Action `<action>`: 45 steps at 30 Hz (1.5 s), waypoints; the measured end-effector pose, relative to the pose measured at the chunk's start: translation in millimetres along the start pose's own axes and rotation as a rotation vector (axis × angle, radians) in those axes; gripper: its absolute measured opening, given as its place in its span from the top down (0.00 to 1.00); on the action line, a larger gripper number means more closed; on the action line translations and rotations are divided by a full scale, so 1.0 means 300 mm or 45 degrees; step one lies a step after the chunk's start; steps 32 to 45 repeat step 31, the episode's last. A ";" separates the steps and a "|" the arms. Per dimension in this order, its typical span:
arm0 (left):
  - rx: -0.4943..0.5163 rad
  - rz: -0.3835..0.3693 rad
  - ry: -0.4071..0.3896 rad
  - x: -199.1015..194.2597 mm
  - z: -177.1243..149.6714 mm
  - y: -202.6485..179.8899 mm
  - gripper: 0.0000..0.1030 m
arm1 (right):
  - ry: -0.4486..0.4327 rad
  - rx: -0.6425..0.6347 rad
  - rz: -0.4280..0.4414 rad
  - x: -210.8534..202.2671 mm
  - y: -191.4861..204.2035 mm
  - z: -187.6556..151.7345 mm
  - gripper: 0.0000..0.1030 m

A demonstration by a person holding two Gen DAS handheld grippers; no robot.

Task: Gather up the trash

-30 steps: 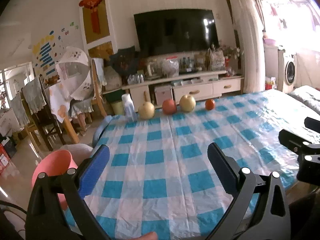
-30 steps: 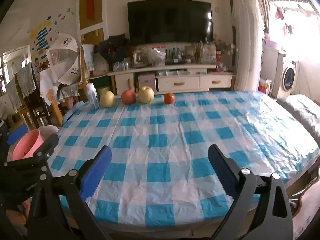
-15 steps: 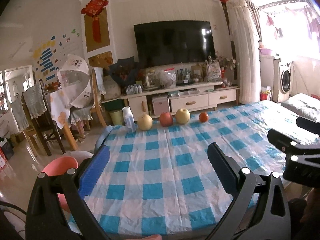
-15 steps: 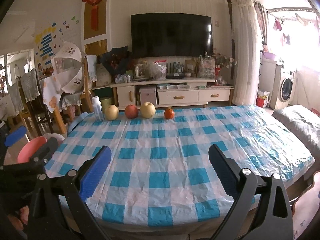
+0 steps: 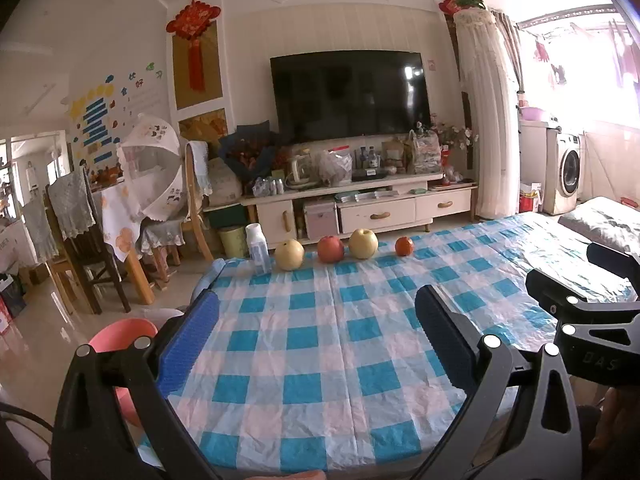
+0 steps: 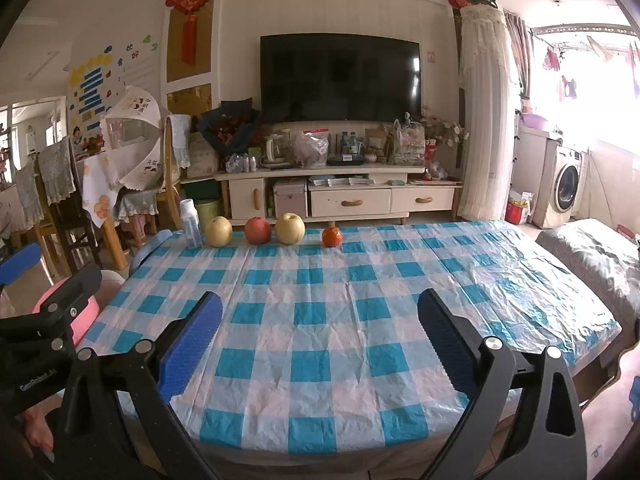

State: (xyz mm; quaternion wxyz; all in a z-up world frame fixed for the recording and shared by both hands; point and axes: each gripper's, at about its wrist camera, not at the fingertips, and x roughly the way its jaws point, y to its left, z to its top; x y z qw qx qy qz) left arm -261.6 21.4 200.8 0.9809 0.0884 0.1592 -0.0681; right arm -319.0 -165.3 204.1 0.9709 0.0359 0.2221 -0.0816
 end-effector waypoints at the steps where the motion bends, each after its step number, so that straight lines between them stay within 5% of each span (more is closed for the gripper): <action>1: 0.001 0.004 0.002 0.001 0.000 -0.002 0.04 | 0.002 0.000 0.001 0.000 0.000 -0.001 0.06; 11: 0.005 0.027 0.051 0.067 -0.021 -0.005 0.04 | 0.019 -0.007 0.020 0.033 0.010 0.001 0.06; 19: 0.018 0.032 0.116 0.201 -0.064 -0.019 0.04 | 0.073 -0.002 0.051 0.183 0.021 -0.014 0.06; 25: -0.003 0.105 0.215 0.393 -0.105 -0.023 0.04 | 0.199 0.044 0.083 0.402 -0.002 -0.047 0.06; 31: -0.043 0.157 0.412 0.665 -0.192 -0.040 0.04 | 0.449 0.090 0.051 0.732 -0.028 -0.121 0.06; 45: -0.043 0.157 0.412 0.665 -0.192 -0.040 0.04 | 0.449 0.090 0.051 0.732 -0.028 -0.121 0.06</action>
